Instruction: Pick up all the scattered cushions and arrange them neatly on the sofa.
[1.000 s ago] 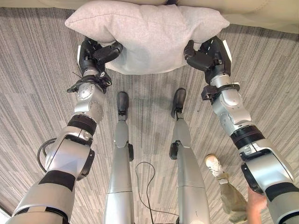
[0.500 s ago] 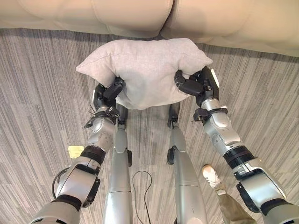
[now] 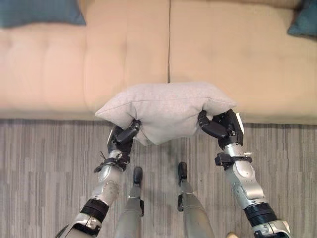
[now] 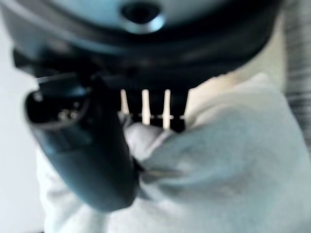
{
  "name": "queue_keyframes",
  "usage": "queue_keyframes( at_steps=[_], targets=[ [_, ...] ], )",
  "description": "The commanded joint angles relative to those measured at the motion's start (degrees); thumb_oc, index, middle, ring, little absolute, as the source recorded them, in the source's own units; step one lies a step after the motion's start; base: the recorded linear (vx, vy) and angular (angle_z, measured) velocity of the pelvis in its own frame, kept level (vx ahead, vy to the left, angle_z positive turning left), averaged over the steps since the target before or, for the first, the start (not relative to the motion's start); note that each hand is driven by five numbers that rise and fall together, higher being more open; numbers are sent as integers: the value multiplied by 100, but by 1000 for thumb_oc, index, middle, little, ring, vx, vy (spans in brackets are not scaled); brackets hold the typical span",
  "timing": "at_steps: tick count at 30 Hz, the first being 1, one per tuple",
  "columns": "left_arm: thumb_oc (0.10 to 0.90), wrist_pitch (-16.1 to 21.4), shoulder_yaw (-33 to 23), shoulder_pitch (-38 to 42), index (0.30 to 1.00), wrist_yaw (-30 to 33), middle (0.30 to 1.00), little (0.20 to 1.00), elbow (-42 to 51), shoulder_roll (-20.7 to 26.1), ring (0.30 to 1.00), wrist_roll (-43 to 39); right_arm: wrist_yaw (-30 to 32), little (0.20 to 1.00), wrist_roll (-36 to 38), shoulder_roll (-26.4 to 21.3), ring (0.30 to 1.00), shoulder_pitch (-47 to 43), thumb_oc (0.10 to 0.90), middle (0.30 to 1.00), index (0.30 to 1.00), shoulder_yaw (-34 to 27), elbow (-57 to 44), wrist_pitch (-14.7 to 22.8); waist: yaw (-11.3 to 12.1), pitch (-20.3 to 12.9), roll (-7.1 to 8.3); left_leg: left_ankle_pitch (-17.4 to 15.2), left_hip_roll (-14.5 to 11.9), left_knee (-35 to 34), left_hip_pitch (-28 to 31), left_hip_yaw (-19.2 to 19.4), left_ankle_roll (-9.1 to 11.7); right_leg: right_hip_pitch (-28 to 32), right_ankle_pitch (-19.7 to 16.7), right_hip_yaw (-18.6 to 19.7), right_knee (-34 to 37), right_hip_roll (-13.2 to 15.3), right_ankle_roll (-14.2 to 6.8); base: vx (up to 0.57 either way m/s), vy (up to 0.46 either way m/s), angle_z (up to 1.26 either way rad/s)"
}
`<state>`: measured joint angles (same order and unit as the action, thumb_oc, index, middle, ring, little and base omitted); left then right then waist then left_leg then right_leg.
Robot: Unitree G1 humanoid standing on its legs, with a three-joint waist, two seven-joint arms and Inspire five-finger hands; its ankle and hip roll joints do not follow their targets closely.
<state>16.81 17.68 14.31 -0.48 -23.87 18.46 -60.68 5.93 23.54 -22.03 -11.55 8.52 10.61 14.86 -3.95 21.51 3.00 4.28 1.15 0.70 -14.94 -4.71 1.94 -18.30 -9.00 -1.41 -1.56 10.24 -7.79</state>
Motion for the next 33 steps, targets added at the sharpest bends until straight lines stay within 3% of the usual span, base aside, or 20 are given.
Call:
queue_keyframes(
  at_steps=[1, 7, 8, 9, 10, 12, 14, 16, 18, 19, 20, 22, 24, 26, 27, 28, 29, 31, 33],
  targets=[
    [400, 204, 650, 241, 300, -884, 300, 300, 1513, -436, 300, 981, -621, 300, -560, 167, 300, 224, 400, 300, 300, 559, -850, 189, -5, -859, -303, -474, 57, -82, 564, 78, -128, 68, 73, -255, -1185, 127, -482, 197, 77, -50],
    [400, 207, 617, 160, 300, -821, 300, 300, 1630, -379, 300, 1158, -624, 300, -649, 168, 300, 262, 400, 300, 300, 534, -912, 175, -25, -972, -352, -514, 3, -296, 945, 192, -110, 206, 269, -497, -1028, 38, -407, 122, -16, -24],
    [400, 92, 479, -190, 300, -742, 300, 300, 1709, -372, 300, 1281, -699, 300, -671, 157, 300, 390, 400, 300, 300, 580, -848, 75, -126, -1236, -411, -620, 29, -570, 1578, 305, -114, 47, 214, -828, -131, -444, -228, 651, -153, -4],
    [400, 73, 428, -254, 300, -719, 300, 300, 1651, -415, 300, 1302, -700, 300, -727, 184, 300, 413, 400, 300, 300, 630, -802, 44, -153, -1286, -408, -680, 47, -570, 1729, 289, -110, -18, 121, -944, 27, -462, -231, 867, -304, -22],
    [400, 44, 423, -298, 300, -780, 300, 300, 1481, -488, 300, 1309, -665, 300, -848, 187, 300, 618, 400, 300, 300, 570, -933, 33, -213, -1384, -406, -914, 9, -570, 2082, 154, -111, 282, 174, -872, 347, -566, -206, 516, -299, -39],
    [400, 49, 467, -344, 300, -771, 300, 300, 1426, -546, 300, 1348, -651, 300, -858, 233, 300, 706, 400, 300, 300, 568, -928, 37, -250, -1444, -349, -954, 18, -552, 2194, 68, -104, 432, 125, -692, 378, -641, -99, 375, -236, 19],
    [400, 7, 434, -501, 300, -835, 300, 300, 1383, -670, 300, 1314, -651, 300, -860, 164, 300, 926, 400, 300, 300, 513, -907, 80, -261, -1689, -391, -946, -88, 127, 2187, 49, 93, 921, 244, -500, 438, -863, 81, 400, -235, 63],
    [400, 6, 463, -492, 300, -788, 300, 300, 1328, -727, 300, 1263, -639, 300, -794, 137, 300, 968, 400, 300, 300, 548, -924, 104, -257, -1662, -353, -549, -187, 1252, 1879, 115, 386, 1294, 338, -501, 520, -913, 240, 221, -252, 1],
    [400, 23, 496, -478, 300, -686, 300, 300, 1319, -742, 300, 1271, -590, 300, -702, 138, 300, 920, 400, 300, 300, 606, -977, 102, -219, -1597, -233, -229, -291, 2376, 1400, 154, 397, 1516, 454, -461, 534, -907, 379, 165, -267, 0],
    [400, 45, 497, -459, 300, -619, 300, 300, 1296, -735, 300, 1300, -557, 300, -682, 129, 300, 862, 400, 300, 300, 632, -979, 98, -199, -1583, -166, -193, -347, 2645, 1194, 260, 322, 1633, 522, -421, 560, -884, 430, 207, -250, -20],
    [400, 50, 511, -423, 300, -536, 300, 300, 1317, -749, 300, 1301, -519, 300, -697, 103, 300, 806, 400, 300, 300, 666, -1058, 77, -152, -1582, -128, -395, -297, 2687, 862, 399, 176, 1759, 627, -322, 587, -898, 452, 246, -220, -13],
    [400, 52, 511, -399, 300, -498, 300, 300, 1329, -757, 300, 1298, -498, 300, -723, 96, 300, 755, 400, 300, 300, 672, -1099, 73, -90, -1585, -118, -581, -181, 2584, 646, 437, 102, 1808, 678, -251, 605, -913, 435, 169, -85, -3],
    [400, 55, 528, -349, 300, -475, 300, 300, 1317, -765, 300, 1300, -481, 300, -749, 83, 300, 635, 400, 300, 300, 703, -1080, 84, -23, -1608, -103, -850, -9, 1927, 517, 454, -1, 1876, 740, -157, 619, -917, 390, 192, -10, -22],
    [400, 35, 550, -312, 300, -470, 300, 300, 1339, -726, 300, 1330, -458, 300, -730, 75, 300, 516, 400, 300, 300, 727, -1004, 79, 85, -1594, -171, -502, 34, 852, 472, 376, 52, 2016, 830, -104, 619, -1006, 363, 256, 23, -38],
    [400, 30, 559, -313, 300, -443, 300, 300, 1360, -703, 300, 1350, -453, 300, -731, 68, 300, 456, 400, 300, 300, 765, -961, 75, 173, -1575, -241, -88, 32, 370, 372, 202, 89, 2117, 905, -47, 616, -1117, 375, 188, 15, -35],
    [400, 30, 559, -313, 300, -443, 300, 300, 1360, -703, 300, 1350, -453, 300, -731, 68, 300, 456, 400, 300, 300, 765, -961, 75, 173, -1573, -241, -87, 32, 368, 375, 203, 89, 2119, 905, -46, 616, -1117, 375, 282, 0, -49],
    [400, 44, 542, -319, 300, -437, 300, 300, 1392, -676, 300, 1322, -443, 300, -740, 72, 300, 385, 400, 300, 300, 797, -929, 85, 311, -1550, -286, 189, 116, -141, 92, -64, 159, 2250, 1034, 94, 563, -1254, 435, 273, -10, -34],
    [400, 96, 508, -286, 300, -371, 300, 300, 1381, -700, 300, 1283, -429, 300, -757, 91, 300, 276, 400, 300, 300, 856, -888, 100, 455, -1448, -277, 416, 165, -522, -232, -245, 284, 2520, 1240, 356, 488, -1383, 513, 409, 27, -42],
    [400, 102, 467, -313, 300, -365, 300, 300, 1376, -699, 300, 1301, -473, 300, -754, 97, 300, 296, 400, 300, 300, 868, -924, 92, 488, -1489, -286, 360, 140, -570, -180, -279, 252, 2615, 1325, 445, 490, -1426, 521, 305, 76, -51]
  ],
)
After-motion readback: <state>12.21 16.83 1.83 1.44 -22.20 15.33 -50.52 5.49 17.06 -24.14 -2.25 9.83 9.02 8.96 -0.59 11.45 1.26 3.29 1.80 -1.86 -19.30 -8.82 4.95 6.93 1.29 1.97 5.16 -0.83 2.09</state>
